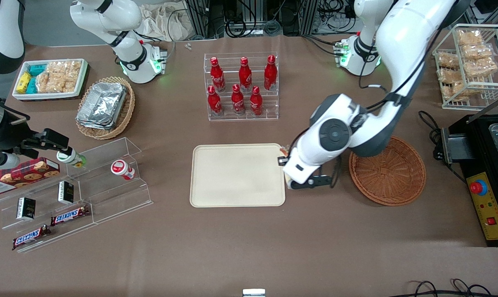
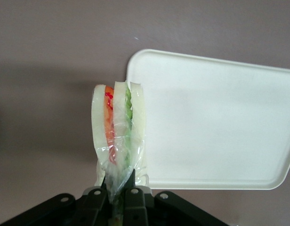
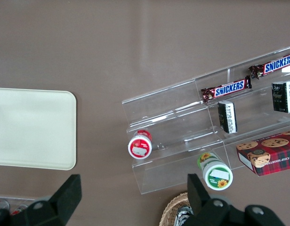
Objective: Place sandwich from basket to tray
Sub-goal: 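Lift the sandwich and carry it over the cream tray, then lower the sandwich onto the tray and open the left gripper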
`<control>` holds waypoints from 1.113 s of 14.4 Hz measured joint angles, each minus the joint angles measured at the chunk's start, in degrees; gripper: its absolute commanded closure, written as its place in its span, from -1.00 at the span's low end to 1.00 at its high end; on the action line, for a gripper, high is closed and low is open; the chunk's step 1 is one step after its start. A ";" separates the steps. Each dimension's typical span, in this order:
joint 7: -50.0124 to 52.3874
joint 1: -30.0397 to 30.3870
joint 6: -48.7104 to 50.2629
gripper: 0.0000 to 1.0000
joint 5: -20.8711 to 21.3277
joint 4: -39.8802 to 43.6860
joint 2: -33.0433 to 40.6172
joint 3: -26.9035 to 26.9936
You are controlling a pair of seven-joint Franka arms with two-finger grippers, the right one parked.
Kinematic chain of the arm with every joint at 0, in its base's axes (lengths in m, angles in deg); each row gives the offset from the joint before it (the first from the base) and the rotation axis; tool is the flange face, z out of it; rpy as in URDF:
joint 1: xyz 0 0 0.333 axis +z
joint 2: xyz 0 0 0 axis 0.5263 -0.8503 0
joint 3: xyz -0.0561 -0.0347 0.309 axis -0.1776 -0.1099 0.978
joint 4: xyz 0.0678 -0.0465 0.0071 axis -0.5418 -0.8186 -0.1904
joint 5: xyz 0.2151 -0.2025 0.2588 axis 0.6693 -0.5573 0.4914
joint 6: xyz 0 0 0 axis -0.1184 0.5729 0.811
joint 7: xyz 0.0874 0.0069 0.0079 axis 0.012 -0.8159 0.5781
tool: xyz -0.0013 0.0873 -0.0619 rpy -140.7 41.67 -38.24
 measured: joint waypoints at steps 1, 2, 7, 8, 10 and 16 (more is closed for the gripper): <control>0.33 -1.01 -1.31 0.89 1.24 -0.01 -1.24 0.00; 0.51 -1.62 -2.50 0.98 2.24 -0.02 -2.52 0.01; 0.88 -4.75 -5.72 1.00 6.10 -0.06 -7.83 0.48; 1.18 -5.76 -6.38 1.00 7.22 -0.06 -8.76 0.68; 1.34 -7.18 -7.43 0.55 8.15 -0.05 -10.28 1.02; 1.22 -7.45 -7.62 -1.00 9.79 0.12 -11.14 1.31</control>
